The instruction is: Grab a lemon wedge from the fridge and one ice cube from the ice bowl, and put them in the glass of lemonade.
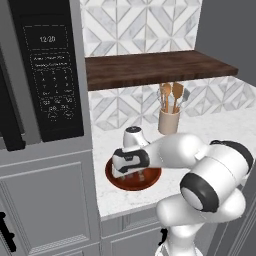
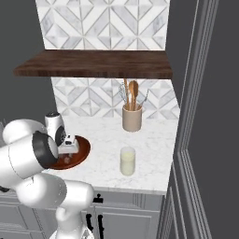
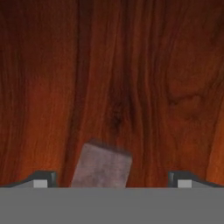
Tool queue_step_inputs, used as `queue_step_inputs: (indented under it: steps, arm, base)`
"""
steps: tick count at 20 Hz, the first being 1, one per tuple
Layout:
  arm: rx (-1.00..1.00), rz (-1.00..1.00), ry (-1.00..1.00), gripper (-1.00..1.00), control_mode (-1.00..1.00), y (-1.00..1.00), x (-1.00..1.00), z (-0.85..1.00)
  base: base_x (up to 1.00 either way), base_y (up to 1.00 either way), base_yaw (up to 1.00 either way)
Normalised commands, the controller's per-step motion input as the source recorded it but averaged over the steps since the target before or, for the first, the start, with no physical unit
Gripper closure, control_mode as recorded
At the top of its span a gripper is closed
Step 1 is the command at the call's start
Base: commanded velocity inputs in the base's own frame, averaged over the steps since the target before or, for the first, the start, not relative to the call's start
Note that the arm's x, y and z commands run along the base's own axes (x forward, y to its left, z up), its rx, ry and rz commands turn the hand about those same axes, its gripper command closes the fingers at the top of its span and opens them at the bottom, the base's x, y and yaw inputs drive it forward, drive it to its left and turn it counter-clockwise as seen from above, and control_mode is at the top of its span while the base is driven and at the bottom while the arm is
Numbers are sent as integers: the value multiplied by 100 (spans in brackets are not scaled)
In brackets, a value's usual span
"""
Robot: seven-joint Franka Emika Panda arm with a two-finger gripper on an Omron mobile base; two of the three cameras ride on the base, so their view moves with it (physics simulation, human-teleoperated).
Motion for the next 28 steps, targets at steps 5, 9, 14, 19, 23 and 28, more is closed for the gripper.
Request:
queue_step_inputs:
  steps: [5, 9, 14, 19, 23, 28]
  arm:
    - [0, 0, 0, -100, -100, 0, 30, 0]
    - [0, 0, 0, -100, -100, 0, 3, 0]
    - [0, 0, 0, -100, -100, 0, -24, 0]
    - [0, 0, 1, -100, -100, 0, -5, 0]
    - [0, 0, 0, -100, -100, 0, 8, 0]
    - [0, 0, 0, 100, -100, 0, 2, 0]
  base:
    - [0, 0, 0]
    - [0, 0, 0]
    - [0, 0, 0]
    - [0, 0, 0]
    - [0, 0, 0]
    - [0, 0, 0]
